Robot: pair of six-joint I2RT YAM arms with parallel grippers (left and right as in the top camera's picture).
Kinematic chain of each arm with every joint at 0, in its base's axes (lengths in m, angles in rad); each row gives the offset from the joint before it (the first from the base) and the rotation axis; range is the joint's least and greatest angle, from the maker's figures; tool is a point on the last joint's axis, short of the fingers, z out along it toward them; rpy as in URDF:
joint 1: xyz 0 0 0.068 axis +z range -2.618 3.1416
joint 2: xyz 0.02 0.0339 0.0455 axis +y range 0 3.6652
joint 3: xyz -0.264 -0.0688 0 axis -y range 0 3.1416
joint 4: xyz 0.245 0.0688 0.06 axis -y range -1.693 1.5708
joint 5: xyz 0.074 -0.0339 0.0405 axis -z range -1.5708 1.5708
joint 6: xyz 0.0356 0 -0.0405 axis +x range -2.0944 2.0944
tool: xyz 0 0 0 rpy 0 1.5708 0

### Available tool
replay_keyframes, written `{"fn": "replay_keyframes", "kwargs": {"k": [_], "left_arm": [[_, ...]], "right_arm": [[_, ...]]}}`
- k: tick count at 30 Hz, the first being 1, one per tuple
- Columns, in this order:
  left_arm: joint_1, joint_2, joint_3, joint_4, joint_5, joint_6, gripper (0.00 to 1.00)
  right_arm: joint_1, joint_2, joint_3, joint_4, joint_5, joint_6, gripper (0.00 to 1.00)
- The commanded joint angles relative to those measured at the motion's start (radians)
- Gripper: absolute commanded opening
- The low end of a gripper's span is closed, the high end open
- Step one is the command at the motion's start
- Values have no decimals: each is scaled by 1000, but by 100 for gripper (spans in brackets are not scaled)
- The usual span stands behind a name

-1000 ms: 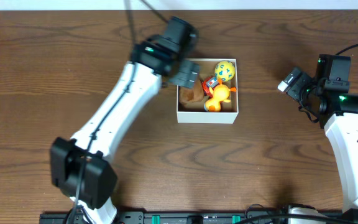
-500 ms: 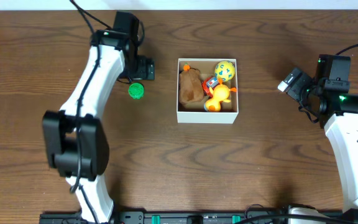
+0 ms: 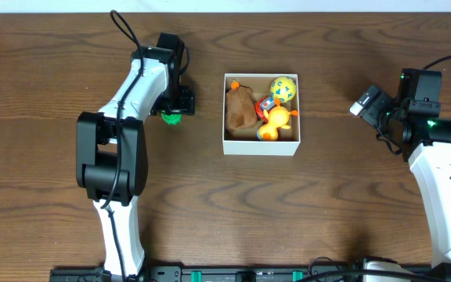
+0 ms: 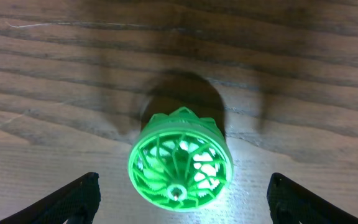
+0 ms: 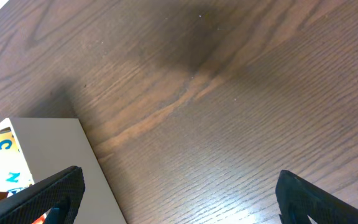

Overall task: Pack container
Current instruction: 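Move the left gripper to the green spiky ball and grasp it, then carry the green ball into the box and release it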

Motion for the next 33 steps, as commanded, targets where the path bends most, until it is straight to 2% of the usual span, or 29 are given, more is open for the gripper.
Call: {"fn": "replay_keyframes", "kwargs": {"k": [1, 4, 8, 11, 22, 27, 33], "left_arm": [[9, 36, -8, 7, -18, -8, 86], [10, 61, -8, 14, -18, -8, 85], [10, 68, -8, 23, -19, -8, 77], [10, 68, -8, 32, -19, -3, 75], [10, 68, -8, 50, -18, 7, 54], [10, 47, -6, 17, -19, 8, 53], [7, -66, 10, -14, -18, 7, 53]], "right_arm": [[-3, 2, 3, -1, -3, 13, 99], [-3, 2, 3, -1, -3, 13, 99], [-3, 2, 3, -1, -3, 13, 99], [-3, 2, 3, -1, -3, 12, 99], [-3, 2, 3, -1, -3, 13, 99], [-3, 2, 3, -1, -3, 13, 99], [-3, 2, 3, -1, -3, 13, 99]]}}
